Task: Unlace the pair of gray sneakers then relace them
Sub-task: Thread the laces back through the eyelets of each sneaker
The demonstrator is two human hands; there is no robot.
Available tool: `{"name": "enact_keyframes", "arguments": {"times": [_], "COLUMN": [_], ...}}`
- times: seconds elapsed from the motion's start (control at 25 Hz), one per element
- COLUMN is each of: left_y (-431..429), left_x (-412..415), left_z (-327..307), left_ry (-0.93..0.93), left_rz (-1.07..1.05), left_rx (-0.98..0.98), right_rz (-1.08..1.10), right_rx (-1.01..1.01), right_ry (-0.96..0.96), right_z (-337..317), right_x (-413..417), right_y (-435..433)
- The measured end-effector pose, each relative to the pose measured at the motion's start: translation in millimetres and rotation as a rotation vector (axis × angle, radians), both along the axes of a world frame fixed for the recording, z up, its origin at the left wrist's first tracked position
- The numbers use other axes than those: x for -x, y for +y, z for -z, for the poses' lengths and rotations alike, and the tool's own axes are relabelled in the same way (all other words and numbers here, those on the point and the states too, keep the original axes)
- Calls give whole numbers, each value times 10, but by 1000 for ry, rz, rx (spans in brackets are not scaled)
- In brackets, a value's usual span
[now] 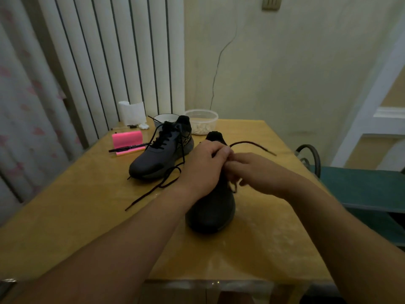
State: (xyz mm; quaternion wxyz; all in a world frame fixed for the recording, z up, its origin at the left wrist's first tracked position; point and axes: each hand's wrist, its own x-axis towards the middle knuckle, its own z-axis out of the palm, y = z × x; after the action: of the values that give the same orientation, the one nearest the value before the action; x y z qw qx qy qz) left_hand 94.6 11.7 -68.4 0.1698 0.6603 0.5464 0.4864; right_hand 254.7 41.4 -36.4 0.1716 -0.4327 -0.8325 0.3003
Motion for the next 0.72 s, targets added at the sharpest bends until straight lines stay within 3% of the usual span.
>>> {"name": "enact_keyframes", "arguments": {"times": [0.08,0.16,0.28,0.4,0.48,0.6,0.72], "left_y": [-33,-99,-130,176,468,747,898], "left_x": [1,-32,-47,254,510,545,458], "left_z": [8,-13,0,-81,-172,-322,-462], "left_ry": [151,267,394,208,253,434,579], "left_rz": [-56,41,83,-164,-235,-27,90], "left_rx": [-71,3,47,-124,1,295,416], "right_rz": [107,152,135,260,312,299,287], "right_rx": [198,352,469,345,257,72,-120], "right_ry": [298,599,898,798,634,384,390], "right_z": [-37,-69,-43,-12,44,148,199], "right_x": [-34,-36,-12,-35,-54,-94,-51], "right_y": [61,138,226,394,447,442,484]}}
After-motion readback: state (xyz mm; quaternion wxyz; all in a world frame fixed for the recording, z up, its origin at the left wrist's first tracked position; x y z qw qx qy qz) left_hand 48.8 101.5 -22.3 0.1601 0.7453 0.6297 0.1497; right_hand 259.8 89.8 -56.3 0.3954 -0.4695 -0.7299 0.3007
